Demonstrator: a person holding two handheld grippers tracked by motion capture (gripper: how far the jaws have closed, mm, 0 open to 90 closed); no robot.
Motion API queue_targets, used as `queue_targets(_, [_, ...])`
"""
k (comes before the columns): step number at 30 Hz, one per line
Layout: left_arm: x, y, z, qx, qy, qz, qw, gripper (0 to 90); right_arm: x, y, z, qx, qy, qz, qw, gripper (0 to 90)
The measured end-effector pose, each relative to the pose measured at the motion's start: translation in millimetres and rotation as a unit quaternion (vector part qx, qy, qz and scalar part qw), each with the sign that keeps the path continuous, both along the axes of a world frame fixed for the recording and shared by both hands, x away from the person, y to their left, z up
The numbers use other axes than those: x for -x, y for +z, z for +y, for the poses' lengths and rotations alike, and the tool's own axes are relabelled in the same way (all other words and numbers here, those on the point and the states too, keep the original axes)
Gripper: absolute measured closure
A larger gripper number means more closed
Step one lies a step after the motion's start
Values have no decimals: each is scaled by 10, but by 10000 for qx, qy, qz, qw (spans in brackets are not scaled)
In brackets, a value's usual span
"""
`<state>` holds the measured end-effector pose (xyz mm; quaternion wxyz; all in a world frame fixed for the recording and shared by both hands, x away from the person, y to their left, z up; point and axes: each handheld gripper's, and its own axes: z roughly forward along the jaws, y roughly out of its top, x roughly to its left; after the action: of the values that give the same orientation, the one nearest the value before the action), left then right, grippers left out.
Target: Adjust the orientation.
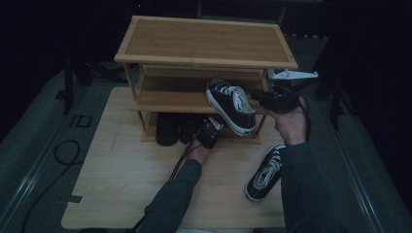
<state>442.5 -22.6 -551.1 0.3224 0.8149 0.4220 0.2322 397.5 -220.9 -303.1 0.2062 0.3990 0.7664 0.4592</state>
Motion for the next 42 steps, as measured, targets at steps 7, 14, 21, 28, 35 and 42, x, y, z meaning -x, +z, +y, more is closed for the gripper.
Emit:
queue_targets(7, [0,0,-1,2,2,-1,10000,900,65,-78,-124,278,-168,82,9994,900])
queue_targets(14, [-1,3,-2,-10,-4,14,10000,900,187,-175,-176,337,-118,195,9992,900])
queue_targets(21, [0,3,-3,-15,1,9,10000,900,401,-295,-194,432,33,261,9987,900])
queue_targets(28, [0,3,-2,-15,3,10,10000,900,628,-312,-181,444,172,149,9988,900])
queue_targets(35, [1,2,-3,-5,-1,8,10000,900,816,-359,-143,546,334,129,9979,900])
queue_targets(42, [0,0,-2,12,-10,5,10000,900,845,-464,-106,620,412,244,9969,900])
